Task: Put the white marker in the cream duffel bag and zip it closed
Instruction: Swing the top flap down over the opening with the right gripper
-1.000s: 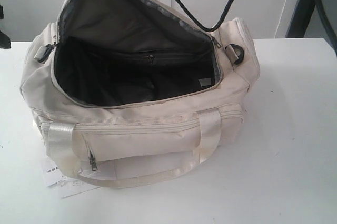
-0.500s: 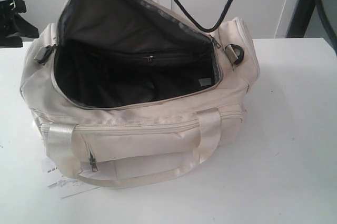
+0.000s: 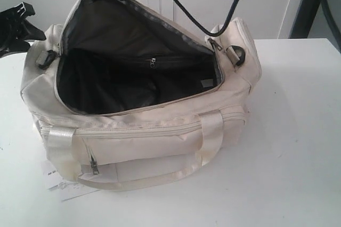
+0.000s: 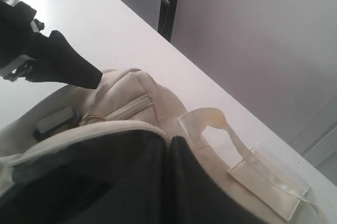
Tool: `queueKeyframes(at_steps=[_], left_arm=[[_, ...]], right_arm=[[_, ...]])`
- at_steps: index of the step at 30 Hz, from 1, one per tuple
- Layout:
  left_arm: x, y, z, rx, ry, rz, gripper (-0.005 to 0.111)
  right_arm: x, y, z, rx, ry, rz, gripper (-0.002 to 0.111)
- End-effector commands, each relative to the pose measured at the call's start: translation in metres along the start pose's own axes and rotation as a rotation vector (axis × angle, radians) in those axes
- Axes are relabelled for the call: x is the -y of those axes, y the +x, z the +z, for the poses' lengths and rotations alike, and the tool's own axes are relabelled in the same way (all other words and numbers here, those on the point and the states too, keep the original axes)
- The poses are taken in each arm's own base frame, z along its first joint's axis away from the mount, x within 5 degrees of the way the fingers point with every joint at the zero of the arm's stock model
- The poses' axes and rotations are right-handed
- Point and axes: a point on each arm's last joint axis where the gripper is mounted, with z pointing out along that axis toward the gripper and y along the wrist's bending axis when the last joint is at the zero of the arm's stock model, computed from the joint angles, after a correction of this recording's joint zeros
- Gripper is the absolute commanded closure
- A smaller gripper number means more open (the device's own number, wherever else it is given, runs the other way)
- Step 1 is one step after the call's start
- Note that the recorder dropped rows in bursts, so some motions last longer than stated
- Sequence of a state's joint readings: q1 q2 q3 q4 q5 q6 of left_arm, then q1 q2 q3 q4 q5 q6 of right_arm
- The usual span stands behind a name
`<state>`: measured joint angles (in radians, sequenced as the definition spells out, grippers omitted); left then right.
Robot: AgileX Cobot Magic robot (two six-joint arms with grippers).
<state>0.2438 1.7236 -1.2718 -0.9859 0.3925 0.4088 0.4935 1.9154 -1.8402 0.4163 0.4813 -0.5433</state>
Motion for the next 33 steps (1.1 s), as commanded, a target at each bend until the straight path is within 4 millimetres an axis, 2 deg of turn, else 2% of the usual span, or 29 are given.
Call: queueKeyframes(at_steps=[1, 3, 8, 13, 19, 20, 22, 23, 24, 25, 26, 27, 29, 33], left_arm=[[-0.001, -0.002, 0.003, -0.002, 0.015, 0.023, 0.055], [-0.003, -0.001, 0.006, -0.005, 0.012, 0.029, 0.063], [-0.009, 0.000, 0.015, 0.000, 0.016, 0.001, 0.105], [-0.009, 0.000, 0.020, 0.003, 0.054, -0.018, 0.107], [-0.006, 0.000, 0.019, 0.000, 0.081, -0.046, 0.107], [-0.005, -0.001, 0.019, 0.010, 0.093, -0.068, 0.107], [-0.004, -0.001, 0.019, 0.014, 0.110, -0.061, 0.107], [-0.003, 0.000, 0.019, 0.009, 0.115, -0.056, 0.107], [-0.003, 0.000, 0.019, 0.007, 0.116, -0.054, 0.107], [-0.003, 0.000, 0.019, 0.007, 0.116, -0.054, 0.107], [-0.003, 0.000, 0.019, 0.007, 0.116, -0.054, 0.107], [-0.003, 0.000, 0.019, 0.003, 0.121, -0.054, 0.107], [-0.002, 0.000, 0.019, 0.000, 0.124, -0.054, 0.107], [-0.002, 0.001, 0.019, -0.003, 0.126, -0.054, 0.107]], right_arm=[[0.002, -0.001, -0.004, -0.009, 0.001, -0.018, 0.108], [0.002, -0.001, -0.004, -0.009, 0.001, -0.018, 0.108], [0.000, 0.002, -0.004, -0.045, -0.022, -0.042, 0.108], [-0.004, 0.012, -0.006, -0.156, -0.076, -0.093, 0.108], [-0.016, 0.035, -0.015, -0.407, -0.241, -0.177, 0.108], [-0.018, 0.038, -0.017, -0.445, -0.272, -0.186, 0.104], [-0.021, 0.044, -0.019, -0.499, -0.321, -0.172, 0.088], [-0.024, 0.045, -0.020, -0.514, -0.349, -0.156, 0.071], [-0.024, 0.046, -0.020, -0.520, -0.350, -0.144, 0.062], [-0.025, 0.047, -0.020, -0.532, -0.340, -0.089, 0.048], [-0.025, 0.047, -0.020, -0.543, -0.340, -0.072, 0.043], [-0.026, 0.049, -0.022, -0.572, -0.361, -0.070, 0.039], [-0.029, 0.049, -0.030, -0.610, -0.391, -0.063, 0.039], [-0.033, 0.035, -0.040, -0.529, -0.407, -0.026, 0.040]])
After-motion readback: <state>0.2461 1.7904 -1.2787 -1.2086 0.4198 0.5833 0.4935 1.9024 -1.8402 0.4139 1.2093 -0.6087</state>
